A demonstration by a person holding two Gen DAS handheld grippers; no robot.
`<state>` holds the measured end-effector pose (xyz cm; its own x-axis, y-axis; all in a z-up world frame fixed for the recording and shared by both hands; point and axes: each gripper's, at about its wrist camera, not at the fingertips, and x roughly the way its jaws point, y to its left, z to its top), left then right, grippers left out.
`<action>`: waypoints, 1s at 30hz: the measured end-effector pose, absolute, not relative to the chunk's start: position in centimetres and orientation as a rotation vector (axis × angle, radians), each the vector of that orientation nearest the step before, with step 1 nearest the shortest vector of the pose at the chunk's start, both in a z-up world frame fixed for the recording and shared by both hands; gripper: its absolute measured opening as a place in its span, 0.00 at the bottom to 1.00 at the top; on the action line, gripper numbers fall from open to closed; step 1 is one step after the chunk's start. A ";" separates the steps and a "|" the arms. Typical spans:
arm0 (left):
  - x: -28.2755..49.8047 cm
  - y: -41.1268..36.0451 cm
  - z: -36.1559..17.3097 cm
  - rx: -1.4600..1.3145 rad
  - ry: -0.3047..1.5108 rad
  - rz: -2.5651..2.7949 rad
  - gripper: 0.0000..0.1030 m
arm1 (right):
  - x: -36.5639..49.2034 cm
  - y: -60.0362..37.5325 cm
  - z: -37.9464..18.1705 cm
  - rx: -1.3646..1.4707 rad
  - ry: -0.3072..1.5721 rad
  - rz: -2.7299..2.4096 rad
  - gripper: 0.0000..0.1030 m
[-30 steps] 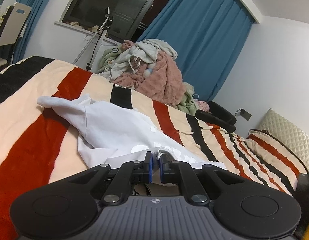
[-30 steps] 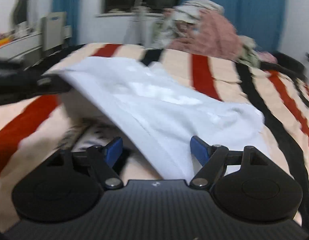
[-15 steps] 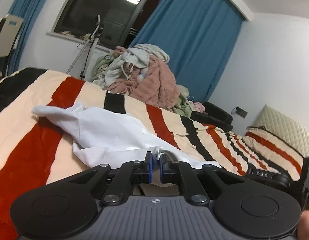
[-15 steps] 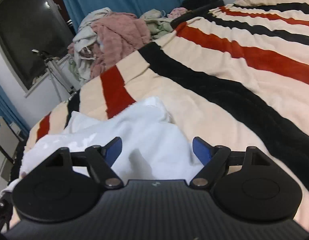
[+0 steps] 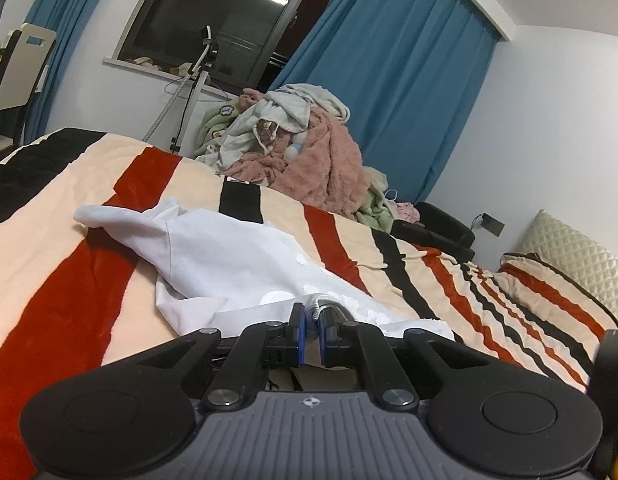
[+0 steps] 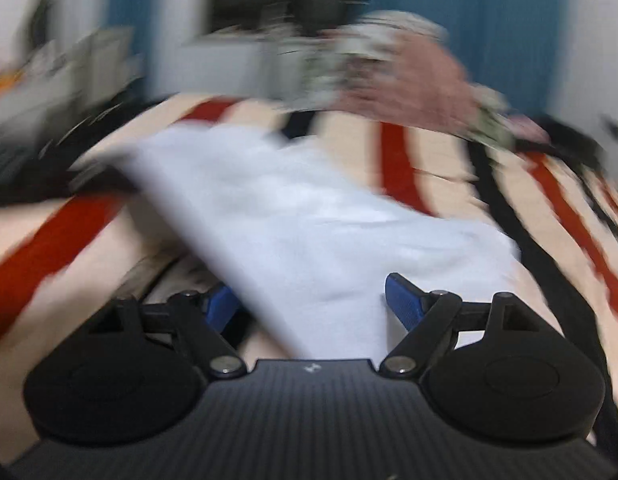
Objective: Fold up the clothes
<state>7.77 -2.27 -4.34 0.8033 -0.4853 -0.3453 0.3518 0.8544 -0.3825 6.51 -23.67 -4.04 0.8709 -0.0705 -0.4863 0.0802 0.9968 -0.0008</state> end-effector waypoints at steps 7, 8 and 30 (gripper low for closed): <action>7.2 -2.6 -4.0 -0.304 0.431 -0.487 0.07 | 4.5 -33.0 -3.5 0.452 0.463 -0.322 0.80; 7.2 -2.5 -4.0 -0.306 0.428 -0.488 0.07 | 4.9 -33.5 -4.1 0.464 0.521 -0.324 0.78; 6.6 -1.4 -5.1 -0.318 0.619 -0.541 0.61 | 0.4 -30.3 1.5 0.044 0.118 -0.474 0.88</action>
